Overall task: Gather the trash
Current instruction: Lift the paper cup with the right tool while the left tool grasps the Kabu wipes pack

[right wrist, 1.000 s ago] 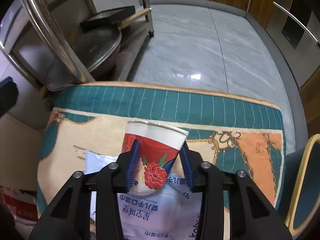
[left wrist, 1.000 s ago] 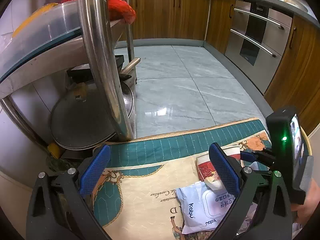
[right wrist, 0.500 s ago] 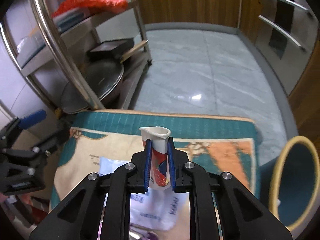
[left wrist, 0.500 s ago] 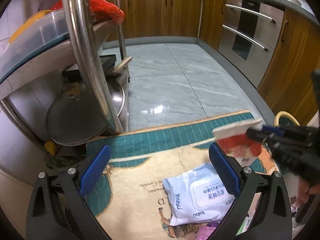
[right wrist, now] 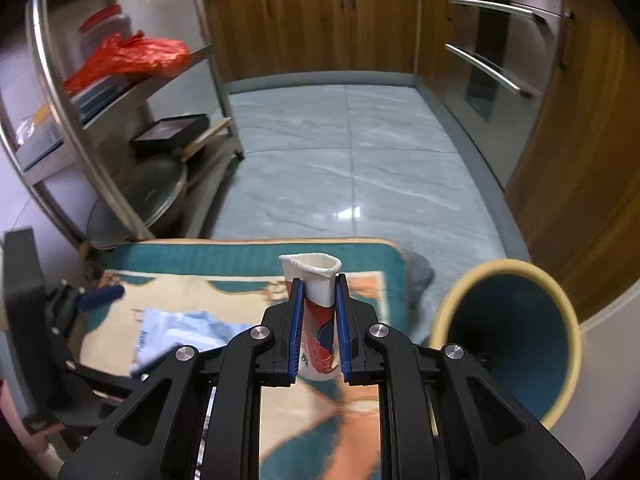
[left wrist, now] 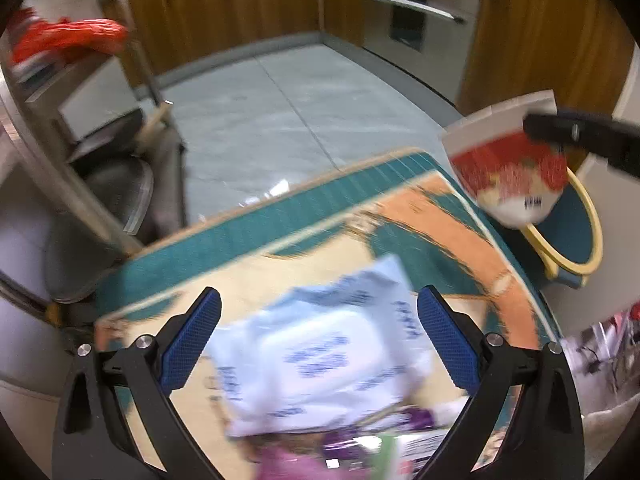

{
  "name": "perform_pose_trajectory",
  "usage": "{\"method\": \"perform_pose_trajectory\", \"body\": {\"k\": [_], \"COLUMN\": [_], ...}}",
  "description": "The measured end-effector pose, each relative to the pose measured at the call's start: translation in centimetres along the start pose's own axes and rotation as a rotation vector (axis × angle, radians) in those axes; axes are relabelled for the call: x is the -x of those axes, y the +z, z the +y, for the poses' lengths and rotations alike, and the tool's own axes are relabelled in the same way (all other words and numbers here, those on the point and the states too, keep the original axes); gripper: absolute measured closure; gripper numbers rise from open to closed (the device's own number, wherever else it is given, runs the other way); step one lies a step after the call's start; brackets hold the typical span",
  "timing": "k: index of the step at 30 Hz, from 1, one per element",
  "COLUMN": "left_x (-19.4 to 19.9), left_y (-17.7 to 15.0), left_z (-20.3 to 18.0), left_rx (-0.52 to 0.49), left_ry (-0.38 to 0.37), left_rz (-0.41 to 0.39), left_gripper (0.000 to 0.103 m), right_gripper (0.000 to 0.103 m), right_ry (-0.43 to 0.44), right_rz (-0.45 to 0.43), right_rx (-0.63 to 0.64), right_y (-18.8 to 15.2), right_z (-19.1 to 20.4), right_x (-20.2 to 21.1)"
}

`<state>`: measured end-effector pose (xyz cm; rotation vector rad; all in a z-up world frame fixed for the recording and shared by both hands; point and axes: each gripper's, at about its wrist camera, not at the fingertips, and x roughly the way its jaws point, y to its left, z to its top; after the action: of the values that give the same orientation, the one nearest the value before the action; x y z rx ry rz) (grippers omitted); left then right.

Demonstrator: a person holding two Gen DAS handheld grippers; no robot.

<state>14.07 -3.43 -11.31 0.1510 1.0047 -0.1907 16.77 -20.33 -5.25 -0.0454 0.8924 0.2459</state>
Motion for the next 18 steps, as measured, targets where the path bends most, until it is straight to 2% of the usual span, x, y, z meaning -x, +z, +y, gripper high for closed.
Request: {"method": "perform_pose_trajectory", "body": {"k": [3, 6, 10, 11, 15, 18], "left_x": [-2.0, -3.9, -5.9, -6.1, -6.8, -6.8], "left_y": [-0.3, -0.9, -1.5, -1.5, -1.7, -1.7], "left_z": [-2.4, -4.7, -5.9, -6.0, -6.2, -6.0], "left_rx": [-0.031, -0.097, -0.119, -0.121, -0.122, -0.118], "left_ry": [-0.021, 0.01, 0.054, 0.064, 0.096, 0.106], "left_rz": [0.067, 0.117, 0.171, 0.176, 0.197, 0.189], "left_gripper": [0.019, 0.023, 0.033, 0.035, 0.054, 0.057], "right_gripper": [0.086, 0.086, 0.086, 0.086, 0.086, 0.086], "right_ry": [-0.016, -0.025, -0.013, -0.011, -0.006, -0.008], "right_rz": [0.004, 0.011, 0.014, 0.013, 0.015, 0.014], "right_rx": [-0.013, -0.031, -0.054, -0.051, -0.043, -0.039], "right_y": [-0.3, -0.6, -0.9, -1.0, -1.0, -1.1], "right_z": [-2.0, -3.6, -4.6, -4.8, -4.9, -5.1], "right_x": [0.2, 0.2, 0.5, 0.6, 0.7, 0.8]}}
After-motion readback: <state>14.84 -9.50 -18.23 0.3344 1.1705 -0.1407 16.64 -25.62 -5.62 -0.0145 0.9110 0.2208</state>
